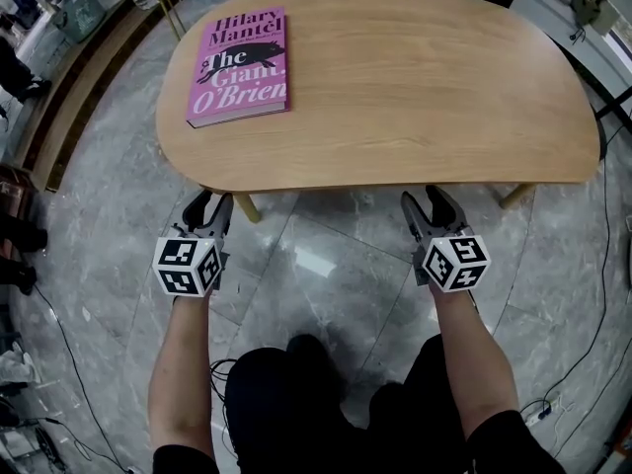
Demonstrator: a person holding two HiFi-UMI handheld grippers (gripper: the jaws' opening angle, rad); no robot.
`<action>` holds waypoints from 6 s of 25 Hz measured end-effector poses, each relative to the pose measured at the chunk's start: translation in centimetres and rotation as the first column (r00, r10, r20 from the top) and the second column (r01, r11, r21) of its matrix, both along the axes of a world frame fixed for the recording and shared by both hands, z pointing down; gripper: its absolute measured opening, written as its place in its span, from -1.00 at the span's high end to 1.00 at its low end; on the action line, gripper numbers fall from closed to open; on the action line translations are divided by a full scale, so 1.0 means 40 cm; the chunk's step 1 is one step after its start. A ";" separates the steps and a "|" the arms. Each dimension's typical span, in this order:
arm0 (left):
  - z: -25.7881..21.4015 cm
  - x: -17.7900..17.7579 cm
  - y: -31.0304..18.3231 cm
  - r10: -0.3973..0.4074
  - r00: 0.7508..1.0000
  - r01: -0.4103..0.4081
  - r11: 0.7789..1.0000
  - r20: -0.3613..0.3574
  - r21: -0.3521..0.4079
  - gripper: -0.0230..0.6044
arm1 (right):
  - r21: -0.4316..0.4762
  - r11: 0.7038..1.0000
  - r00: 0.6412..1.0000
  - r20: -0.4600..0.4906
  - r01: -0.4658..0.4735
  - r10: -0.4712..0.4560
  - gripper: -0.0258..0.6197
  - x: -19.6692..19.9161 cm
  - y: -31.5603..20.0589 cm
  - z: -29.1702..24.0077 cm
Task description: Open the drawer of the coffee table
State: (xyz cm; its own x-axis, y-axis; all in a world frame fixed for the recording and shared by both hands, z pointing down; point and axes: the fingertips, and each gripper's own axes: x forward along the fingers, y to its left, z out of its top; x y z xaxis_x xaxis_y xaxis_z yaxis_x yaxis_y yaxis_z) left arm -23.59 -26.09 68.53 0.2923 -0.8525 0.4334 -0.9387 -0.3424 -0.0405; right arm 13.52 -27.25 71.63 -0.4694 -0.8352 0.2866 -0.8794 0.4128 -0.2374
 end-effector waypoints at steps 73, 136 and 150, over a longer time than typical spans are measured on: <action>-0.003 0.022 0.069 0.057 0.998 -0.058 0.998 -0.039 -0.016 0.26 | 0.035 0.971 0.941 -0.254 0.238 -0.222 0.36 -0.014 0.044 -0.018; -0.093 0.128 0.266 0.436 0.733 -0.383 0.899 0.522 -0.214 0.18 | -0.149 0.742 0.443 -0.720 0.654 -0.535 0.45 -0.049 0.259 -0.258; -0.069 0.150 0.298 0.563 0.631 -0.425 0.827 0.534 -0.368 0.37 | -0.313 0.645 0.201 -0.778 0.697 -0.595 0.59 -0.088 0.299 -0.205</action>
State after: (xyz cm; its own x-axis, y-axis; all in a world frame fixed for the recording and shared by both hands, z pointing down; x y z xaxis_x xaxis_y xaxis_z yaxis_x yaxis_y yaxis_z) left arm -17.60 -14.17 65.78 0.2659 -0.5379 0.8000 -0.4205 -0.8115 -0.4058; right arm 10.00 -15.30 63.42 -0.4794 -0.3965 0.7829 -0.0526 0.9035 0.4254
